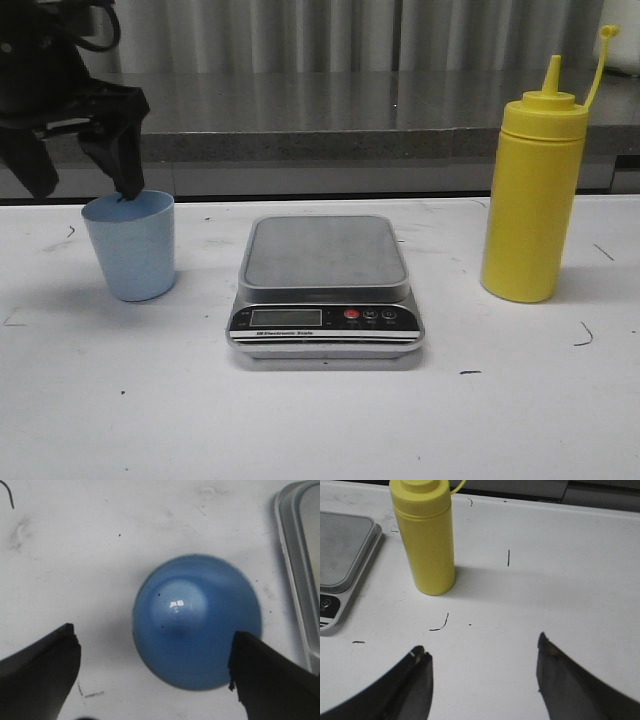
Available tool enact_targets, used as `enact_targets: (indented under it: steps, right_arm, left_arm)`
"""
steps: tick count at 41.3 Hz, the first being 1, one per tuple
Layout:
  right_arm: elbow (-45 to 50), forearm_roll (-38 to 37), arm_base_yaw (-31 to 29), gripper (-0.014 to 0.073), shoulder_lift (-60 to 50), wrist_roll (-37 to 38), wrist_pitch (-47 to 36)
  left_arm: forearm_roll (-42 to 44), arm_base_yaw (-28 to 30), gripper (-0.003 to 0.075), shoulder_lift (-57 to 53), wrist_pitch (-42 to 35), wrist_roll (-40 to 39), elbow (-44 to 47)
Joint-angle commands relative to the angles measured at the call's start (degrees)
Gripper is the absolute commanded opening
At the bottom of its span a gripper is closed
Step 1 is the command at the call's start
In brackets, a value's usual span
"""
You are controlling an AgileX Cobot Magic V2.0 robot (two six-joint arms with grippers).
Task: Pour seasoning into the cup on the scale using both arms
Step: 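Lower the left gripper onto the light blue cup and grasp its rim, then lift the blue cup with the left gripper and carry it over the scale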
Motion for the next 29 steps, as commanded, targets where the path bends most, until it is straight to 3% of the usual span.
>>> enact_targets:
  steps: [1,9,20,29]
  right_arm:
    - [-1.69,-0.52,0.12,0.0476,0.52,-0.57,-4.12]
    - [-1.69,-0.52,0.12,0.0476,0.52,-0.57,-4.12]
    - [-1.69,-0.52,0.12,0.0476,0.52,-0.57,-4.12]
    - [-1.69,-0.52,0.12,0.0476,0.52,-0.57,-4.12]
  left_arm:
    - [0.14,-0.16,0.0586,0.14,-1.18,0.05,-3.59]
    - [0.38,-0.16,0.0549,3.79,-1.52,0.05,-5.96]
    - [0.38,-0.16,0.0215,4.36,-1.41,0.05,-6.18]
    - [0.38,-0.16,0.0031,4.05,-0.1,0.05,-6.32]
